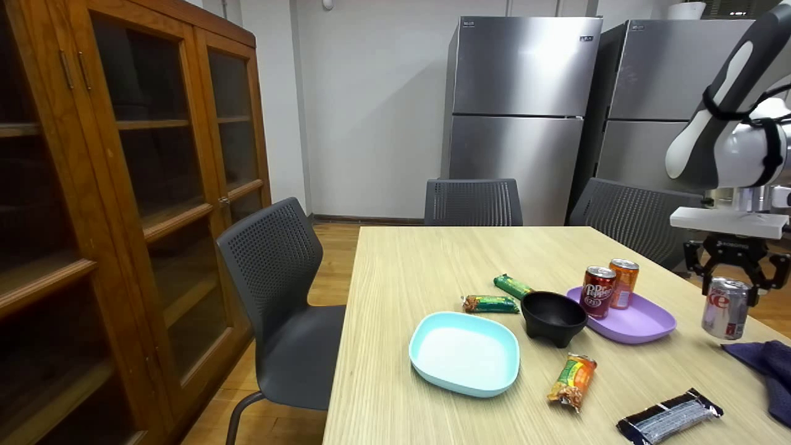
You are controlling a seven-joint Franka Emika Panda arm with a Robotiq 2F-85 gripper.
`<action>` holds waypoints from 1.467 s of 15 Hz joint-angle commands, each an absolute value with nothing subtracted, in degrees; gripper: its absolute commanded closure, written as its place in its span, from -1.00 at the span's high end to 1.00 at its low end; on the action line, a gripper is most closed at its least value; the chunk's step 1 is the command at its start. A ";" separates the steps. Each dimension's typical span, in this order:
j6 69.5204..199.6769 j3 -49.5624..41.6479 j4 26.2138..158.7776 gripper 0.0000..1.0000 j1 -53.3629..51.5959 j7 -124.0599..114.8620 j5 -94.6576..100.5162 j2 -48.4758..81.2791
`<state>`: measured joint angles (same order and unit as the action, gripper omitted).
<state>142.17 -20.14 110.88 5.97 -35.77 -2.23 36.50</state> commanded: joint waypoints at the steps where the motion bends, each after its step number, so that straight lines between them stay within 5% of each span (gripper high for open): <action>1: 142.55 -19.51 115.54 -0.21 5.69 -34.10 -2.03 30.88; 22: 141.39 -14.43 117.61 -0.21 3.10 -24.81 -0.84 28.18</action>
